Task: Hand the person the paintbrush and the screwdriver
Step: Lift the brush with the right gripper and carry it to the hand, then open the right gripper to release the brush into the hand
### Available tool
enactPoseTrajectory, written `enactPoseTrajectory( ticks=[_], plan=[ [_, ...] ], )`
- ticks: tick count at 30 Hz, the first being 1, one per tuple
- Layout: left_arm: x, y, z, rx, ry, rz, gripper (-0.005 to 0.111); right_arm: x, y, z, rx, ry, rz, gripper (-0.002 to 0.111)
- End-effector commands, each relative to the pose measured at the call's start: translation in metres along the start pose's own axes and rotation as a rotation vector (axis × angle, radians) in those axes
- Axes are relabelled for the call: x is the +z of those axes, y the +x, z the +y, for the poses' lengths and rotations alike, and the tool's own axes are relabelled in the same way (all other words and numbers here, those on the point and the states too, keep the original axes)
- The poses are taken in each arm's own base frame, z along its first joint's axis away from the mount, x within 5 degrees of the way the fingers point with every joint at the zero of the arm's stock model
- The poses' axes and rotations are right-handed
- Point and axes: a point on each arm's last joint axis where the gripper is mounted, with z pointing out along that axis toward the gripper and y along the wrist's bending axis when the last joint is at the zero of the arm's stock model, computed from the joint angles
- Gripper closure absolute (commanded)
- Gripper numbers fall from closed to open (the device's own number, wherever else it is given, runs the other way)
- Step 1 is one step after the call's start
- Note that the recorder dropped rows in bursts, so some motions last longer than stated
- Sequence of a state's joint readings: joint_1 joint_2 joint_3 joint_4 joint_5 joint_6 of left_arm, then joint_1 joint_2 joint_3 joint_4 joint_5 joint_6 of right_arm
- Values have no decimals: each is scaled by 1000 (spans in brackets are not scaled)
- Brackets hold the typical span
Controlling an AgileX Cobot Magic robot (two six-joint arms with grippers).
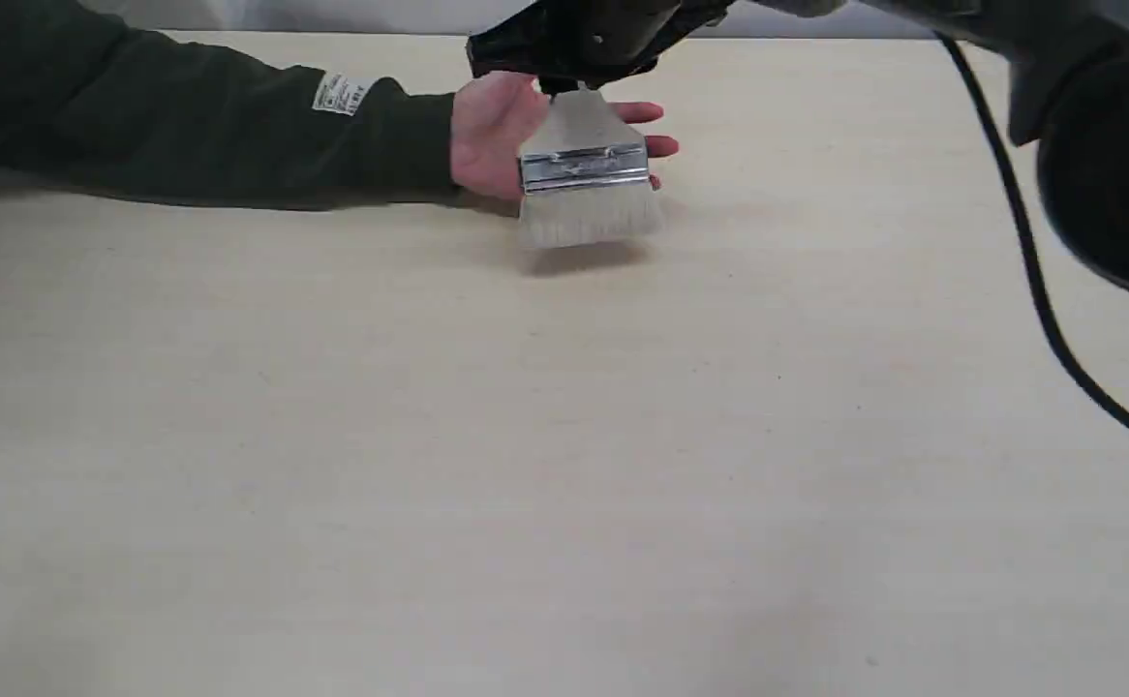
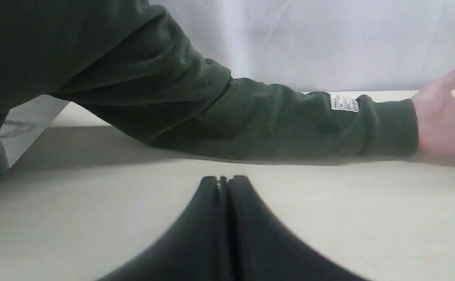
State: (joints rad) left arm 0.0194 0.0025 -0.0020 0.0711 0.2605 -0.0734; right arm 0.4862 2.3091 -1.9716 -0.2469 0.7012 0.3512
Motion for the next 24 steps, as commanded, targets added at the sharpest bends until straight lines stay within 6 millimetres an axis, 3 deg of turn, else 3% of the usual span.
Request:
enactPoseTrajectory(
  ticks=[1, 5, 9, 12, 17, 24],
  plan=[
    [0, 0, -1, -5, 10, -11, 107, 11, -3, -2, 15, 18, 28, 104],
    [0, 0, -1, -5, 10, -11, 107, 19, -5, -1, 17, 21, 28, 93],
    [0, 0, -1, -5, 10, -11, 107, 15, -11, -1, 21, 18, 8, 62],
    [0, 0, -1, -5, 10, -11, 107, 10, -15, -2, 25, 23, 12, 49],
    [0, 0, -1, -5, 10, -11, 107, -3, -16, -5, 26, 46, 46, 48],
    [0, -1, -1, -3, 10, -14, 107, -36, -19, -12, -12, 80, 121, 48]
  ],
)
